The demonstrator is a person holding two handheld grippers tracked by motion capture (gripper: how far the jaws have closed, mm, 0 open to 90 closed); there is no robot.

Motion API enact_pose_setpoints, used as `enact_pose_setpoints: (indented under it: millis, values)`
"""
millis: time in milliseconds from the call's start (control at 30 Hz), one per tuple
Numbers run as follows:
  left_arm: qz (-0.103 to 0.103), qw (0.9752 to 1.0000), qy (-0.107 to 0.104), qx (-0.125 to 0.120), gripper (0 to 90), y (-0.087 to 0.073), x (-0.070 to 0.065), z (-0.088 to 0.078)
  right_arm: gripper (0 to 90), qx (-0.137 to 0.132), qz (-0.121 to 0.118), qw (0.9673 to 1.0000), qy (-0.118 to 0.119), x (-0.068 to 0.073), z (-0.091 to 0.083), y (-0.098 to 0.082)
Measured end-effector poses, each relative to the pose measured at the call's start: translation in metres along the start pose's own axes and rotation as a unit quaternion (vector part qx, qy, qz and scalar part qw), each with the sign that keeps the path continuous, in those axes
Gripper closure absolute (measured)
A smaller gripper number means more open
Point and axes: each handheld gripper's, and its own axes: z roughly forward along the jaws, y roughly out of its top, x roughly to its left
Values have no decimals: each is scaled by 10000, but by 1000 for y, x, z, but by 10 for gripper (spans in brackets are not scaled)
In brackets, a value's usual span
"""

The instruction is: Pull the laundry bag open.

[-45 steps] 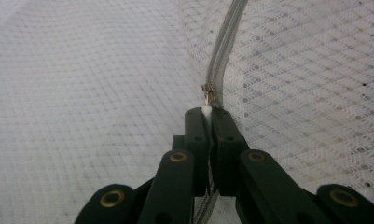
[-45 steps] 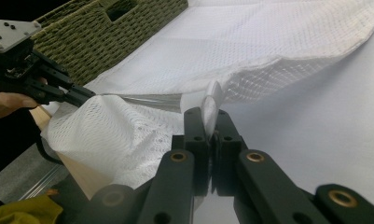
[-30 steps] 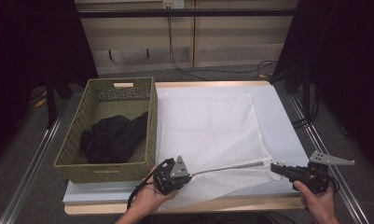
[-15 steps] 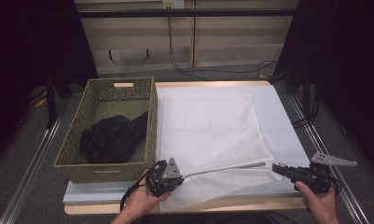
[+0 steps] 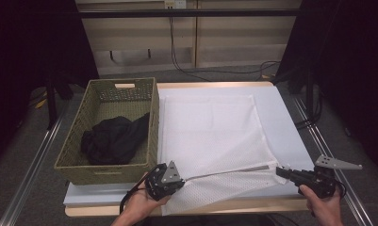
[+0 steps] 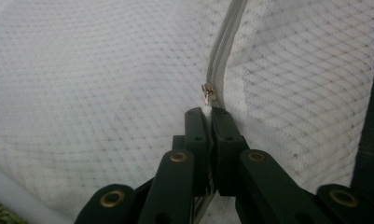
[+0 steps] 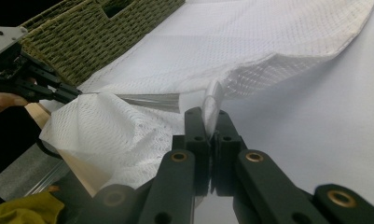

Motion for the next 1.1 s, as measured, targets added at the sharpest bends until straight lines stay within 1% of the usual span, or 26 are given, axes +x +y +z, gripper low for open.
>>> enact_pose_setpoints:
  millis: [33, 67, 100, 133, 167, 200, 233, 267, 300, 333, 367, 400, 467, 500, 533, 567, 633, 667, 700, 733, 900, 967, 1000, 1033, 1100]
  values:
    - [-15, 10000, -16, 23, 868, -1, 0, 0, 875, 8, 7, 10000, 12, 0, 0, 0]
    - [-6, 10000, -23, -8, 868, -2, 1, -1, 875, 7, -8, 10000, 6, -1, 0, -1]
    - [-18, 10000, 23, 33, 868, -1, -1, -2, 875, 14, 19, 10000, -6, -2, 0, -1]
    - [17, 10000, 15, 23, 869, -1, -1, -3, 875, 11, 26, 10000, -17, -1, 0, -1]
    - [-26, 10000, -38, -26, 868, -1, 0, -2, 875, 10, 7, 10000, -20, -1, 0, -1]
    - [-12, 10000, 2, -19, 868, -2, 0, -2, 876, 4, 8, 10000, -19, -1, 0, 0]
    - [91, 9999, 19, -52, 868, -2, 0, -3, 875, -9, -4, 10000, -33, -1, -1, 0]
    - [55, 9999, 80, -106, 868, -3, -1, -3, 875, -11, 22, 10000, -21, -1, -1, 0]
    - [69, 9999, 27, -96, 868, -3, 0, -5, 875, -20, -1, 10000, -52, -1, -2, 0]
    - [74, 10000, -13, -25, 868, -4, 1, -6, 875, -39, 12, 10000, -22, -1, -2, 0]
    - [24, 9999, 40, -123, 868, -6, 0, -6, 875, -39, 11, 10000, -21, -1, -3, 1]
    - [33, 10000, 8, -38, 868, -6, 1, -8, 875, -37, -1, 10000, -16, -1, -3, 1]
    - [35, 10000, 53, -73, 868, -9, 1, -8, 875, -5, -4, 10000, -17, -2, -2, 0]
    - [18, 10000, 64, -18, 868, -9, 1, -9, 875, -5, 7, 10000, -6, -2, -1, 0]
    - [12, 9999, 76, -71, 868, -9, 1, -9, 875, 6, 3, 10000, -5, -1, -1, -1]
    - [-42, 10000, 71, -54, 869, -10, 1, -11, 875, 0, 1, 10000, 8, -1, -2, 0]
    - [-4, 9999, 122, -74, 868, -10, 2, -14, 875, -36, -8, 10000, 4, -1, -3, 0]
    - [-38, 9999, 147, -49, 868, -12, 3, -15, 875, -33, -1, 10000, -19, -1, -3, 1]
    - [-107, 9999, 116, -62, 868, -15, 5, -16, 875, -59, 24, 10000, -37, -2, -3, 1]
    - [-118, 9998, 151, -78, 868, -16, 5, -16, 875, -68, 50, 10000, -40, -3, -4, 0]
    - [-126, 9997, 167, -107, 868, -21, 5, -21, 875, -49, 38, 10000, -32, -3, -5, 0]
    - [-129, 9997, 181, -73, 868, -21, 5, -21, 875, -38, 30, 10000, -26, -3, -4, 0]
    - [-95, 9998, 185, -24, 868, -21, 5, -22, 875, -34, 26, 10000, -42, -3, -4, -1]
    - [-99, 9997, 213, -39, 868, -22, 5, -22, 875, -35, 47, 10000, -57, -3, -4, -1]
    - [-194, 9996, 202, -68, 868, -25, 6, -23, 875, -67, 44, 10000, -40, -2, -5, -1]
